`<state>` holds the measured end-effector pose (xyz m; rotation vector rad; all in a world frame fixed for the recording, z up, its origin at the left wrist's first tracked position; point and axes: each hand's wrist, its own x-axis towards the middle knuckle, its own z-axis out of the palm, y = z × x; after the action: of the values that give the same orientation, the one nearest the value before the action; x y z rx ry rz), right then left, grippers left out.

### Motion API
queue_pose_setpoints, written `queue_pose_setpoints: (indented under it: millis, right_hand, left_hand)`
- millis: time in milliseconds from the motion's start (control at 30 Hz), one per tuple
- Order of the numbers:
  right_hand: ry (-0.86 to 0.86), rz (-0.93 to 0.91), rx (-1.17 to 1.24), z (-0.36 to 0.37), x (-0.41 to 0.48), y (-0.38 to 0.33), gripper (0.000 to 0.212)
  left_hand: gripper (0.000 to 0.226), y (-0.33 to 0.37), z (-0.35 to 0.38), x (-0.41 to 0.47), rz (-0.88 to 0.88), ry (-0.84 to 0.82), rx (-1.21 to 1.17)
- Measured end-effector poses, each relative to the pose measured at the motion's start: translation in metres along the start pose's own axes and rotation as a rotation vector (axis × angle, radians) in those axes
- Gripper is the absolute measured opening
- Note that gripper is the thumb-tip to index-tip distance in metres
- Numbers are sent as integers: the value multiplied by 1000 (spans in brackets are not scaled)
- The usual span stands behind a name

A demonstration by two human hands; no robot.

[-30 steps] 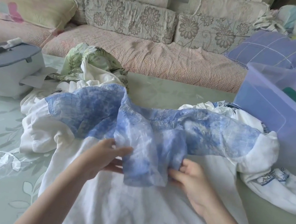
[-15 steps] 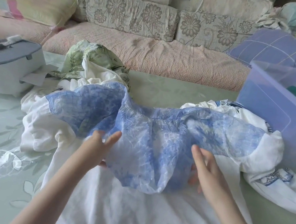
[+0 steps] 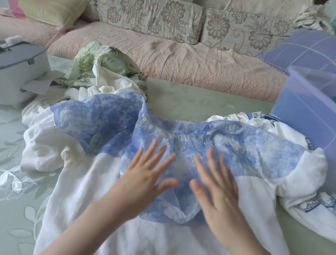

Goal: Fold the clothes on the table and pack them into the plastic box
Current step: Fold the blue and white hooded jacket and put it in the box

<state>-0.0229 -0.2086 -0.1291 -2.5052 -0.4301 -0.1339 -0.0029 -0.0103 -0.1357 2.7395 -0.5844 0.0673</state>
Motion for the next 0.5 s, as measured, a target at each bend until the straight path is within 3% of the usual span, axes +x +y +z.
queue_pose_setpoints:
  millis: [100,200,233,300,367,433,500]
  right_hand:
    - [-311,1,-258,26,-7,16,92]
    - [-408,47,-228,31,-8,26,100]
    - [-380,72,-124,26,-6,25,107]
    - [-200,126,82,11,11,28,116]
    - [64,135,81,-5,38,42,97]
    - [251,252,102,-17,69,61,66]
    - [287,383,93,-22,100,73,57]
  left_hand:
    - [88,-4,31,-6,-12,-42,234]
    - [119,-3,32,-5,-163,-232,106]
    - [111,-3,25,-2,-196,-209,5]
    - [65,-9,-2,10,-282,23,-179]
    - [43,-31,-25,28,-359,361,-218]
    - [43,-55,-40,53,-496,477,-264]
    - [63,-71,-47,81,-573,465,-208]
